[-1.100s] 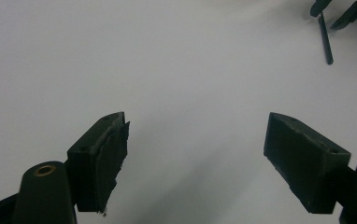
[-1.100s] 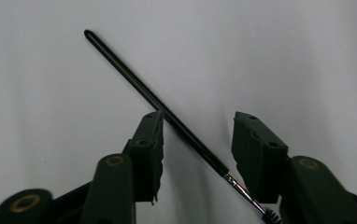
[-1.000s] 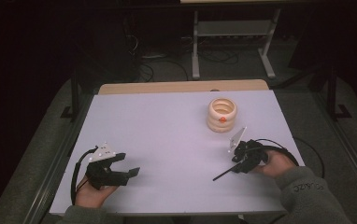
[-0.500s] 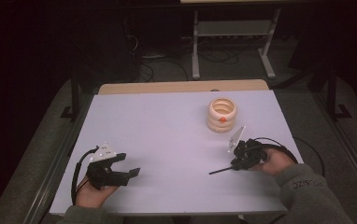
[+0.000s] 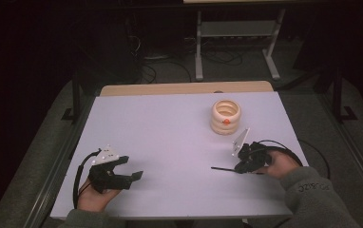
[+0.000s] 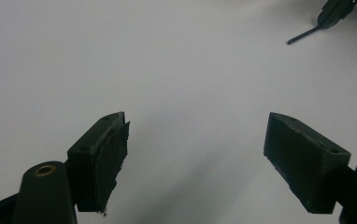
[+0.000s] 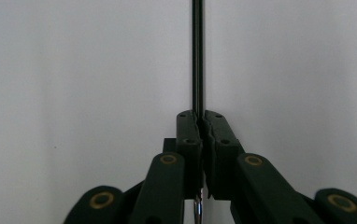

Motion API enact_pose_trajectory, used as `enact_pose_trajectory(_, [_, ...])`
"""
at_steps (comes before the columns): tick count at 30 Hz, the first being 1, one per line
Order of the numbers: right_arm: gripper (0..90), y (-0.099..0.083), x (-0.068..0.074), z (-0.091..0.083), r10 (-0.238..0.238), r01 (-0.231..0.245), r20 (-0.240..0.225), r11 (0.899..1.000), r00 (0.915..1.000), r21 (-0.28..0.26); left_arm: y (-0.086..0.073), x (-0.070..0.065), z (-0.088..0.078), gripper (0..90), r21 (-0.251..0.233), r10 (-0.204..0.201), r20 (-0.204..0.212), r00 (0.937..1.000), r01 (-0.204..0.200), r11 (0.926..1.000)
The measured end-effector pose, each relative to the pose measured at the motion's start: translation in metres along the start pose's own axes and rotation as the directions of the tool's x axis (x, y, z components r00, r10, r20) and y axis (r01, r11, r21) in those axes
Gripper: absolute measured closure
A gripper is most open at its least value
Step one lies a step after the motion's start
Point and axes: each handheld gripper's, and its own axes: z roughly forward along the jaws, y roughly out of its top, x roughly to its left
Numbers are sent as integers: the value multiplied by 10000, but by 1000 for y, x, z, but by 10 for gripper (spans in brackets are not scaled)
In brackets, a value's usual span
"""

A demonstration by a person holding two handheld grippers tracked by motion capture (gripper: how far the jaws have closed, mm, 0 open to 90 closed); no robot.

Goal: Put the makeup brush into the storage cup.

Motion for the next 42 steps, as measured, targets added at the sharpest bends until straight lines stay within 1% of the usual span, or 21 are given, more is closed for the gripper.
enact_pose_trajectory(2, [849,1,-1,0,121,-120,-54,9999,9999,56,0,-1,1,216,-58,-47,24,10000,47,10000])
enact_pose_trajectory(8, [851,2,2,-1,-13,12,128,9999,9999,128,0,-1,2,216,-46,60,41,10000,-60,10000])
enact_pose_trajectory(9, [851,2,2,-1,-108,106,156,9999,9998,86,0,-1,2,217,-46,59,47,10000,-59,10000])
enact_pose_trajectory(11, [851,3,4,-2,-66,67,96,10000,9999,-10,1,-2,2,218,-40,44,69,10000,-44,10000])
enact_pose_trajectory(12, [851,5,4,-4,-97,100,126,9998,9999,-195,1,-2,2,220,2,59,85,9999,-60,10000])
enact_pose_trajectory(13, [851,6,5,-6,-127,130,109,9995,9999,-294,1,-2,2,220,45,169,86,9998,-169,9998])
enact_pose_trajectory(16, [851,7,6,-7,-180,186,158,9991,9997,-389,2,-3,2,222,78,248,91,9997,-249,9997])
enact_pose_trajectory(17, [851,7,8,-9,-170,179,201,9989,9997,-442,2,-4,2,230,-56,141,133,9998,-141,9999])
enact_pose_trajectory(20, [851,7,10,-11,-188,201,232,9983,9996,-553,3,-4,2,235,-15,266,153,9995,-266,9996])
enact_pose_trajectory(22, [851,7,11,-16,-209,234,310,9965,9993,-801,3,-5,2,237,-22,253,177,9995,-253,9997])
enact_pose_trajectory(23, [851,7,11,-18,-211,238,312,9955,9993,-913,4,-5,2,240,53,393,215,9990,-395,9992])
enact_pose_trajectory(24, [851,6,12,-21,-226,262,357,9941,9991,-1056,4,-6,2,244,33,329,219,9992,-330,9995])
enact_pose_trajectory(26, [851,6,12,-23,-209,248,352,9929,9992,-1162,5,-8,3,245,21,380,239,9990,-381,9993])
enact_pose_trajectory(27, [850,5,12,-25,-214,258,364,9919,9991,-1243,6,-8,2,246,149,547,271,9981,-551,9984])
enact_pose_trajectory(29, [850,5,14,-29,-224,279,391,9887,9990,-1474,7,-10,3,249,51,501,341,9982,-503,9987])
enact_pose_trajectory(32, [850,6,16,-34,-279,350,481,9874,9985,-1545,8,-10,3,253,177,596,411,9974,-603,9980])
enact_pose_trajectory(33, [850,7,18,-36,-324,398,498,9870,9982,-1560,9,-11,4,253,122,589,459,9972,-595,9982])
enact_pose_trajectory(38, [850,16,24,-48,-493,610,682,9814,9965,-1822,14,-17,7,265,225,873,660,9940,-889,9958])
enact_pose_trajectory(40, [850,22,27,-53,-638,772,726,9766,9953,-2009,17,-18,8,282,287,1025,683,9924,-1047,9941])
enact_pose_trajectory(41, [850,22,27,-53,-638,772,726,9766,9953,-2009,20,-18,8,282,410,1111,690,9914,-1141,9926])
enact_pose_trajectory(42, [850,24,28,-55,-653,796,748,9750,9951,-2075,23,-20,9,288,380,1094,725,9913,-1124,9929])
